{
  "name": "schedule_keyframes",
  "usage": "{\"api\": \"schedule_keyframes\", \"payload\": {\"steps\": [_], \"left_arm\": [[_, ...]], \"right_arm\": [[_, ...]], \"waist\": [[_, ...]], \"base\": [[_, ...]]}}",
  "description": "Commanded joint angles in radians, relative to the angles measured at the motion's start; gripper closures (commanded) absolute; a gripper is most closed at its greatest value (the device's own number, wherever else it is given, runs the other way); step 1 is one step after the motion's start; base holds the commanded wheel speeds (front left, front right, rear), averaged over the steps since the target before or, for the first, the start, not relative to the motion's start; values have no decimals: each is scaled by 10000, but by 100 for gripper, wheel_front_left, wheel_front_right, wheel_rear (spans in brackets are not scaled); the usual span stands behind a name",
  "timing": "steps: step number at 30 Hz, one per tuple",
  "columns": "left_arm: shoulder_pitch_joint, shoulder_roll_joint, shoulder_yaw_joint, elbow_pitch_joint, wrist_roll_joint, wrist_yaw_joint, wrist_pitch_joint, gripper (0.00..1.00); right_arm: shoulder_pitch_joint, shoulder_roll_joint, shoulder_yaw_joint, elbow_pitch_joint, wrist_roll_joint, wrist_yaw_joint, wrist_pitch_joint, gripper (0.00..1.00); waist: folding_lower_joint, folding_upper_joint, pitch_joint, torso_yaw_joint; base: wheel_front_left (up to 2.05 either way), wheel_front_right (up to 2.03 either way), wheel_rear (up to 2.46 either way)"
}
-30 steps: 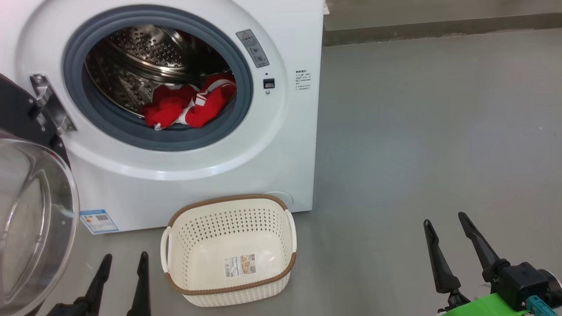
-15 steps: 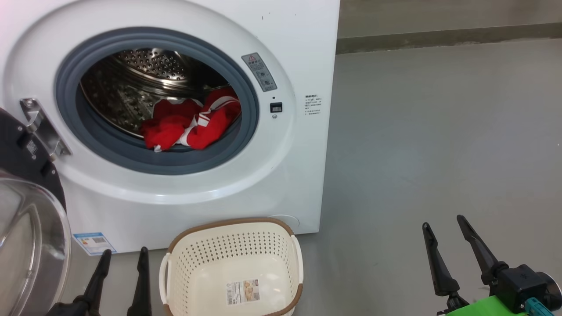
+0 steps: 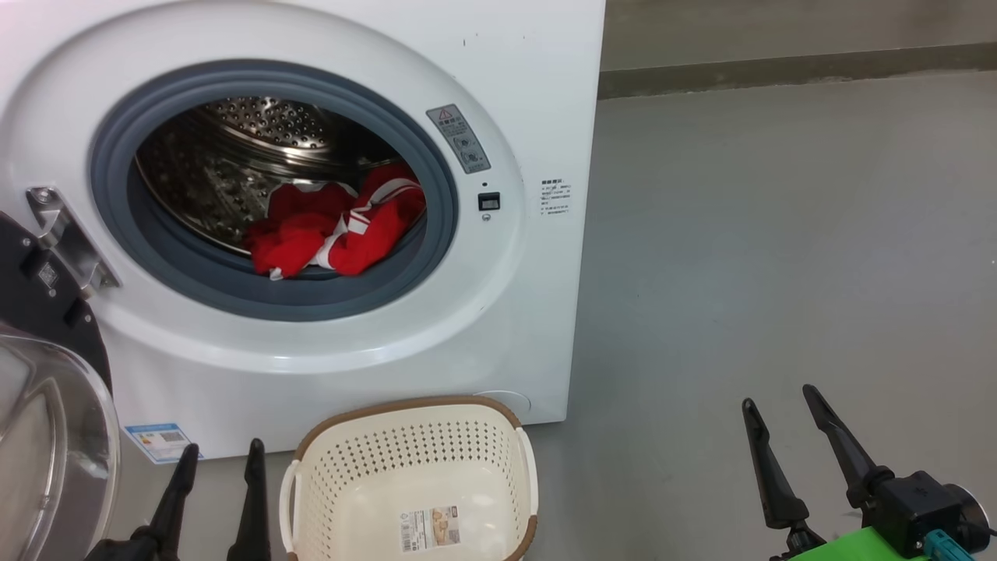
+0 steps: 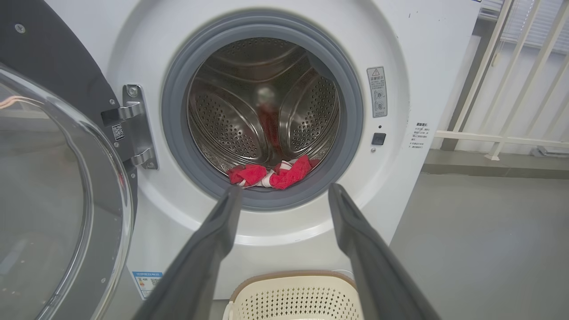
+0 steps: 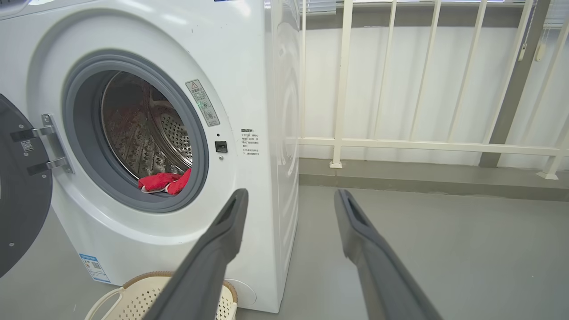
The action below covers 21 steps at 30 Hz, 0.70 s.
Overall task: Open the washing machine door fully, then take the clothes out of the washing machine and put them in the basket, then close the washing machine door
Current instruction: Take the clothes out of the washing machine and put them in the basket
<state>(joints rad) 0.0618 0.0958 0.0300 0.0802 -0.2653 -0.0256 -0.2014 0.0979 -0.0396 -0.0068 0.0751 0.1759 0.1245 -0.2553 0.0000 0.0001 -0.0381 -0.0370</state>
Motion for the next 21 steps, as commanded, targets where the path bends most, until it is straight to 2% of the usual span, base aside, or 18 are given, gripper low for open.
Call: {"api": "schedule_keyframes", "payload": {"steps": [1, 10, 14, 21], "left_arm": [[-430, 154, 308, -185, 8, 84, -108, 0], [-450, 313, 183, -2, 146, 161, -63, 0], [-504, 284, 202, 52, 154, 330, -105, 0], [-714, 202, 125, 165, -59, 302, -141, 0]], "right_arm": [[-338, -106, 287, -213, 48, 62, -65, 0], [-317, -106, 378, -200, 66, 62, -65, 0], [-280, -106, 380, -215, 65, 62, -65, 0], [-275, -106, 432, -214, 12, 62, -65, 0]], "waist": [[0, -1, -22, 0], [0, -1, -52, 31], [0, -1, -20, 106], [0, -1, 123, 299]], "base": [[0, 0, 0], [0, 0, 0], [0, 0, 0], [0, 0, 0]]}}
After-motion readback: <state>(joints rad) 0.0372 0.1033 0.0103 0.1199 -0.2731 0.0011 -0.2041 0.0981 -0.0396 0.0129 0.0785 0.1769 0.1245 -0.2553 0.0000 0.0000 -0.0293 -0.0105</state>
